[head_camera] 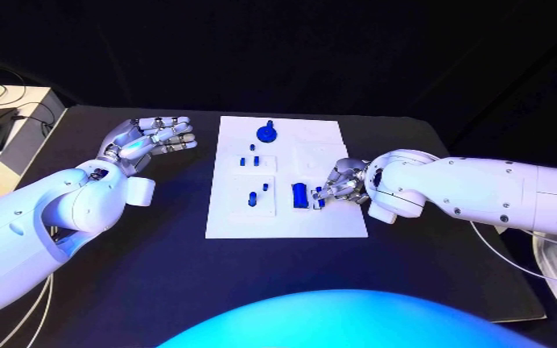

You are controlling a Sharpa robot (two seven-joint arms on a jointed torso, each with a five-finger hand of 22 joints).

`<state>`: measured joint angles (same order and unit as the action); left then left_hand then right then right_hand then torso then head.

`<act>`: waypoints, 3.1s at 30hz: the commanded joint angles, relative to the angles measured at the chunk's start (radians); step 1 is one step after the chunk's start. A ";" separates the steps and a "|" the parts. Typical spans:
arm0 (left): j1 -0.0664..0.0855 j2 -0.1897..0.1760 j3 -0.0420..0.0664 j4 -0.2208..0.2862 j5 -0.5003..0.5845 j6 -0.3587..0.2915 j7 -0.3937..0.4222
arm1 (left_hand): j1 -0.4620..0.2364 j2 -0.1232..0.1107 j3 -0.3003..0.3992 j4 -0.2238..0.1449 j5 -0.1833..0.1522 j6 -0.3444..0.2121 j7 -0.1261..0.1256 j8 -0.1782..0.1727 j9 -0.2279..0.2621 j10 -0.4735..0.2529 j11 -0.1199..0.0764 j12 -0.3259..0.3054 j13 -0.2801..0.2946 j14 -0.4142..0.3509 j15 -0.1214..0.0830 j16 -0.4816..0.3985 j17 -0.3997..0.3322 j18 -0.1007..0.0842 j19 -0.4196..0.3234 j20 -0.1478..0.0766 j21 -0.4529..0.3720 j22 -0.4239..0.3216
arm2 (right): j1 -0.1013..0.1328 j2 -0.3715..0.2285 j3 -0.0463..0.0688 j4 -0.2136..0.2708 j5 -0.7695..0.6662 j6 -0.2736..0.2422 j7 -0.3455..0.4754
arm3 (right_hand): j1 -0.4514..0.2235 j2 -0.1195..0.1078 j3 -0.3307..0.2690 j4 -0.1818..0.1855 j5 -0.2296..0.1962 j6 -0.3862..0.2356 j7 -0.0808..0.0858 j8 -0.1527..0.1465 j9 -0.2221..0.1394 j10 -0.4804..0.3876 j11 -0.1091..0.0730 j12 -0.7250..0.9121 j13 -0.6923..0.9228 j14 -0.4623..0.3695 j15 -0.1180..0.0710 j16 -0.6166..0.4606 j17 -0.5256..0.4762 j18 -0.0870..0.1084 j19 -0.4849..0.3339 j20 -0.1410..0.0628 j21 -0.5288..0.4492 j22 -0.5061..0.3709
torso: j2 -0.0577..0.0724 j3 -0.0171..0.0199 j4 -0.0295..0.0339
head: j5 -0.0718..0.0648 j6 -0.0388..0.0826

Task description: Assemble the parts on the task board

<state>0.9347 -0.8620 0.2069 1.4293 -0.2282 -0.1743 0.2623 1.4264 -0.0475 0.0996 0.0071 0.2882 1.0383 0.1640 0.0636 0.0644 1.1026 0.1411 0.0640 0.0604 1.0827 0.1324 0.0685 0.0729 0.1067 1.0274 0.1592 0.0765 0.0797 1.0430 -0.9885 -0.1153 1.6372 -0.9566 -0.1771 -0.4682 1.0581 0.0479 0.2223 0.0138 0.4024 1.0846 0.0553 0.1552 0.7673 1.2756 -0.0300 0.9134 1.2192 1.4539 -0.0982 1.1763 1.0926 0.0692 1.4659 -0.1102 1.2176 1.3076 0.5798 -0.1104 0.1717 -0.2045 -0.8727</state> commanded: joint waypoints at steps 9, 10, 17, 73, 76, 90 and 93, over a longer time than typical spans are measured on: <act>-0.001 0.000 0.001 0.003 0.004 0.018 0.003 | 0.009 0.002 -0.002 0.006 0.003 0.000 0.006 0.000 -0.001 -0.001 0.002 -0.001 -0.001 0.000 0.001 0.002 0.000 -0.011 0.004 0.003 0.002 -0.001 | -0.006 0.012 0.000 -0.006 -0.031 0.003 -0.006 | 0.018 0.009 0.126 -0.225 -0.012 0.004 -0.016 0.002 -0.011 0.009 -0.009 0.003 0.001 0.000 0.002 -0.006 0.000 -0.008 0.077 0.002 -0.005 0.175 | 0.001 0.0006 -0.0009 | 0.003 0.000; -0.001 0.000 0.001 0.003 0.004 0.018 0.003 | 0.009 0.002 -0.002 0.006 0.003 0.000 0.006 0.000 -0.001 -0.001 0.002 -0.001 -0.001 0.000 0.001 0.002 0.000 -0.011 0.004 0.003 0.002 -0.001 | -0.006 0.013 0.000 -0.006 -0.031 0.002 -0.005 | 0.016 0.007 0.114 -0.220 -0.017 0.006 -0.017 0.001 -0.014 0.009 -0.009 0.003 0.002 0.000 0.002 -0.007 0.000 -0.009 0.077 0.001 -0.005 0.175 | 0.001 0.0005 -0.0005 | 0.003 0.000; -0.001 -0.001 0.001 0.003 0.004 0.018 0.003 | 0.008 0.002 -0.003 0.006 0.003 0.000 0.006 0.000 -0.001 -0.001 0.002 -0.001 -0.001 -0.001 0.001 0.002 0.000 -0.011 0.004 0.004 0.002 -0.001 | -0.008 0.019 0.000 -0.008 -0.032 -0.003 -0.002 | 0.028 0.010 0.064 -0.205 -0.022 0.014 -0.019 -0.006 -0.032 0.008 -0.010 0.004 0.002 0.001 0.001 -0.007 0.001 -0.009 0.077 0.000 -0.006 0.175 | 0.000 0.0000 0.0002 | 0.004 0.000; -0.001 -0.007 0.001 0.006 0.004 0.017 0.002 | 0.007 0.004 -0.008 0.009 0.003 0.000 0.006 0.000 -0.001 -0.001 0.002 -0.001 -0.001 -0.001 0.001 0.002 0.000 -0.010 0.004 0.004 0.002 -0.001 | -0.015 0.024 0.000 -0.030 -0.033 -0.024 -0.007 | -0.005 0.060 -0.214 -0.022 -0.124 0.051 -0.021 -0.014 -0.070 0.015 -0.009 0.013 0.002 0.002 0.002 -0.002 0.005 -0.010 0.079 0.001 0.004 0.177 | 0.000 0.0006 -0.0009 | 0.003 0.000; -0.001 -0.007 0.001 0.006 0.004 0.018 0.002 | 0.007 0.004 -0.008 0.009 0.003 0.000 0.006 0.000 -0.001 -0.001 0.002 -0.001 -0.001 -0.001 0.001 0.002 0.000 -0.010 0.004 0.004 0.002 -0.001 | -0.015 0.024 0.000 -0.031 -0.033 -0.024 -0.007 | -0.008 0.074 -0.201 -0.018 -0.103 0.052 -0.022 -0.014 -0.070 0.014 -0.010 0.011 0.001 0.002 0.002 -0.001 0.006 -0.010 0.079 0.001 0.004 0.177 | 0.000 0.0005 -0.0007 | 0.003 0.000; -0.001 -0.008 0.001 0.006 0.004 0.017 0.001 | 0.007 0.004 -0.008 0.009 0.003 0.000 0.006 0.000 -0.001 -0.001 0.002 -0.001 -0.001 -0.001 0.001 0.002 0.000 -0.010 0.004 0.004 0.002 -0.001 | -0.015 0.024 0.000 -0.025 -0.029 -0.014 0.005 | -0.049 0.028 -0.211 -0.013 -0.119 0.057 -0.021 -0.015 -0.071 0.014 -0.008 0.008 0.001 0.001 0.003 -0.002 0.005 -0.010 0.078 0.001 0.002 0.176 | 0.000 0.0000 -0.0002 | 0.003 0.000; -0.001 -0.008 0.001 0.006 0.004 0.017 0.001 | 0.008 0.004 -0.010 0.010 0.003 0.000 0.006 0.000 -0.001 -0.002 0.003 -0.001 -0.001 -0.001 0.002 0.002 0.000 -0.010 0.004 0.005 0.002 -0.002 | -0.015 0.024 0.000 -0.025 -0.029 -0.022 0.010 | -0.076 -0.004 -0.272 0.010 -0.118 0.060 -0.021 -0.015 -0.071 0.014 -0.007 0.009 0.002 0.002 0.004 -0.002 0.005 -0.010 0.078 0.002 0.003 0.176 | 0.000 0.0001 -0.0001 | 0.003 0.000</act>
<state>0.9347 -0.8702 0.2069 1.4326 -0.2281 -0.1724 0.2581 1.4264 -0.0475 0.0926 0.0139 0.2881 1.0383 0.1639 0.0636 0.0644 1.1026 0.1411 0.0640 0.0604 1.0827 0.1324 0.0685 0.0729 0.1067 1.0274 0.1592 0.0765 0.0793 1.0291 -0.9646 -0.1157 1.6100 -0.9810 -0.1960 -0.4724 0.9821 0.0565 -0.0385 0.0190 0.2862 1.1398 0.0357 0.1390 0.6977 1.2864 -0.0374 0.9253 1.2203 1.4539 -0.0984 1.1725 1.0975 0.0691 1.4659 -0.1103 1.2171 1.3078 0.5799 -0.1104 0.1712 -0.2012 -0.8727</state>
